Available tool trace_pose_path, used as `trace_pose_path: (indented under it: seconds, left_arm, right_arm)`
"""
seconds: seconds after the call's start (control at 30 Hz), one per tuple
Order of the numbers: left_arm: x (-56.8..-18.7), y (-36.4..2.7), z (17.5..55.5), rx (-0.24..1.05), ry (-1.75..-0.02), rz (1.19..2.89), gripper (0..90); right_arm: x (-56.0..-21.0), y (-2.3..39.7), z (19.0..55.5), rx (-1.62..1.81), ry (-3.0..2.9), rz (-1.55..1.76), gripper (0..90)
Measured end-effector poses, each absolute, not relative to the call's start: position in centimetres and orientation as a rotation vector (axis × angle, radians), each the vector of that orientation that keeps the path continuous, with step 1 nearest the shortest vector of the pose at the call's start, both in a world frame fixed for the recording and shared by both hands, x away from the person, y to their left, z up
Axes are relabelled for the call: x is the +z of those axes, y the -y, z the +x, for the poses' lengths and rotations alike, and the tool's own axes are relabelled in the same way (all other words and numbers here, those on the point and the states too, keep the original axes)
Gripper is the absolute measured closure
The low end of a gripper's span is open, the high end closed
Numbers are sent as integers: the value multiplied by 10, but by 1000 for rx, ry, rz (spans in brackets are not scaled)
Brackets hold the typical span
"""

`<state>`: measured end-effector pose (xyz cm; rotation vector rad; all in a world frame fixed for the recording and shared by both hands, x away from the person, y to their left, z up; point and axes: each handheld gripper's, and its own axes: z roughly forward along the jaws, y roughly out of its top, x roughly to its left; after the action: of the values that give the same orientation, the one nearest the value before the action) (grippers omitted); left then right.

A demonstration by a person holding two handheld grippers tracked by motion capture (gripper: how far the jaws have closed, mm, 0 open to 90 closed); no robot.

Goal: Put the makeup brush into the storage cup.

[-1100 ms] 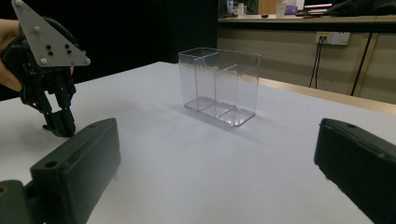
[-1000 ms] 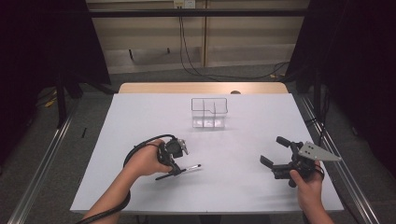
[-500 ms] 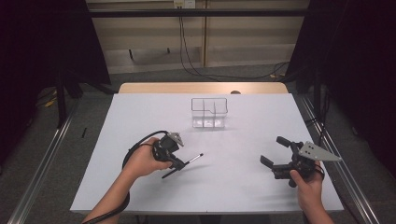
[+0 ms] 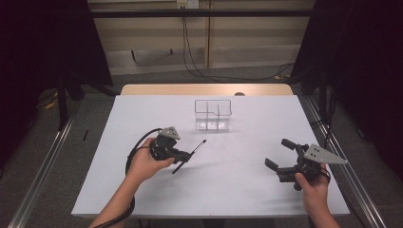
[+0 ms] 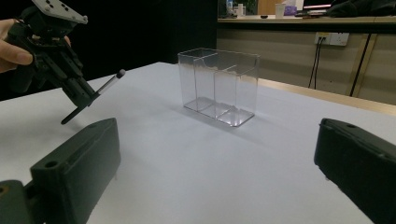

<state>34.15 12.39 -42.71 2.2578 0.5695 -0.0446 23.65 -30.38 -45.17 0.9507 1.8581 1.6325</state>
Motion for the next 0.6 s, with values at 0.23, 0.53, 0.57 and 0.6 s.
trace_pose_path:
  seconds: [0.23,0.53,0.57,0.6]
  left_arm:
    - [-424,-126,341,9,-578,2146,839]
    - [-421,-124,341,63,-587,2048,839]
    - [-421,-123,341,81,-592,2033,839]
    - [-421,-123,341,81,-592,2033,839]
  right_arm:
    - [-451,304,236,1635,-1856,951,1]
    - [-451,304,236,1638,-1856,949,1]
    - [-451,304,236,1637,-1858,949,1]
    - [-451,304,236,1637,-1858,949,1]
